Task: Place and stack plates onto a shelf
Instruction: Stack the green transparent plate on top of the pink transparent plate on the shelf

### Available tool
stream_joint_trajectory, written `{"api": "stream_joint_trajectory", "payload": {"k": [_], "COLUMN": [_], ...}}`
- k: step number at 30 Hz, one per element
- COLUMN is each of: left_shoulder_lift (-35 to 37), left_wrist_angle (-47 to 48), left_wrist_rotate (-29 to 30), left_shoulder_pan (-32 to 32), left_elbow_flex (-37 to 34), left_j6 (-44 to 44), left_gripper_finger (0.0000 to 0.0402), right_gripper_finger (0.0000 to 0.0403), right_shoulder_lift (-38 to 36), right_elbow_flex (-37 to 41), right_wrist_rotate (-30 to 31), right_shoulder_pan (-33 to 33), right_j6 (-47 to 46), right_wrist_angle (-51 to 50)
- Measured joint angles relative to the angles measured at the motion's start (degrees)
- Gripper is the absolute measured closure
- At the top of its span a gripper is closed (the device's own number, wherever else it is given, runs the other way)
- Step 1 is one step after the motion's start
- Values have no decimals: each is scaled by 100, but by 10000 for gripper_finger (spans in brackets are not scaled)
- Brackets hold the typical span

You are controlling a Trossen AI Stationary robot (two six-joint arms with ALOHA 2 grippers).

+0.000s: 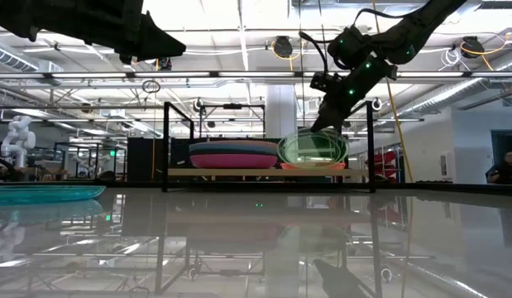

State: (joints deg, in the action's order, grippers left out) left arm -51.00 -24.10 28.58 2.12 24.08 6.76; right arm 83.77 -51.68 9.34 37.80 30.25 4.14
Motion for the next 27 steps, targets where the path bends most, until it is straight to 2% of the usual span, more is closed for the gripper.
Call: {"api": "stream_joint_trajectory", "payload": {"k": [4, 10, 14, 18, 22, 27], "left_shoulder_lift": [0, 0, 0, 0, 0, 0], "left_wrist_angle": [1, 1, 3, 5, 5, 5], "left_wrist_rotate": [0, 0, 0, 0, 0, 0], "left_shoulder_pan": [-1, -1, -2, -32, -55, -60], "left_elbow_flex": [0, 0, 0, 0, 0, 0], "left_j6": [2, 4, 4, 6, 5, 7], "left_gripper_finger": [289, 289, 289, 289, 289, 289], "right_gripper_finger": [403, 403, 403, 403, 403, 403], "right_shoulder_lift": [-7, -127, -381, -754, -1017, -997], "right_elbow_flex": [-9, -11, -42, -195, -328, -526], "right_wrist_rotate": [-51, -652, -671, -952, -912, -217], "right_shoulder_pan": [0, -4, -4, 39, 39, 61], "right_j6": [-10, -442, -617, -730, -703, -115], "right_wrist_angle": [185, 304, 457, 423, 415, 311]}}
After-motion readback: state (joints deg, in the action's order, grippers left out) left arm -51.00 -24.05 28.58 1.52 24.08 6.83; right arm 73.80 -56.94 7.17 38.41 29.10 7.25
